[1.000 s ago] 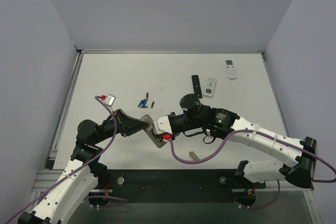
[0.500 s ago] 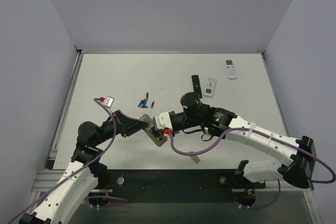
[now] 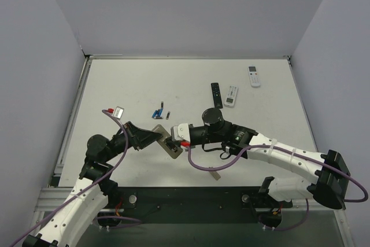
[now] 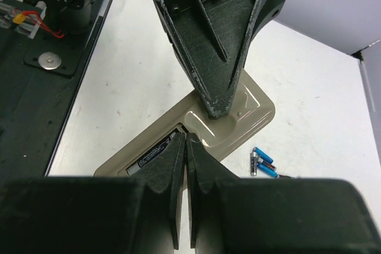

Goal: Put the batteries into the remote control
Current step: Load the battery into the remote control.

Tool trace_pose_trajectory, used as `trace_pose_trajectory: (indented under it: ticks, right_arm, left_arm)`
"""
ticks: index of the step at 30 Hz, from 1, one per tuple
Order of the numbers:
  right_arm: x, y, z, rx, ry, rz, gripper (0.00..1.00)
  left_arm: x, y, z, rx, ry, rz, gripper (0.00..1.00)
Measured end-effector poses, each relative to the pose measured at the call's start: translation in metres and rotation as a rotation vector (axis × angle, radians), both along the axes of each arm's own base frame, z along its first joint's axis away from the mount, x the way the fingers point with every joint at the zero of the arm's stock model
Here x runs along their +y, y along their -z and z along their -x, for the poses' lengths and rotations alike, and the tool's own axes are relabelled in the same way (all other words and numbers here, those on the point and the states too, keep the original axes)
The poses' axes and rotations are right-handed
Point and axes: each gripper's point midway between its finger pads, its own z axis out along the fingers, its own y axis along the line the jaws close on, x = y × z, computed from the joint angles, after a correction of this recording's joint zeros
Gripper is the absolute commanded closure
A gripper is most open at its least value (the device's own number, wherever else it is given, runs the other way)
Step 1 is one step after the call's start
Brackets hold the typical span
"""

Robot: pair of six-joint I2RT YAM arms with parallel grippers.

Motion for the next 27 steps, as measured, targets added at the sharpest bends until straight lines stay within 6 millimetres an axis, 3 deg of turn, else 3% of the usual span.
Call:
trace_pose_trajectory:
  ticks: [13,27]
  right_arm:
    - [0.01,-0.003,-0.027,-0.008,0.158,-0.164,0.96]
    - [0.009,0.01,-0.034,0.111,0.242,-0.205,0.93]
  left_arm:
    - [0.012,-0.005,-0.022,-0.019,-0.133,0.026,1.0]
    - [0.017,0.007,-0.027,-0.03,-0.179,0.016,1.0]
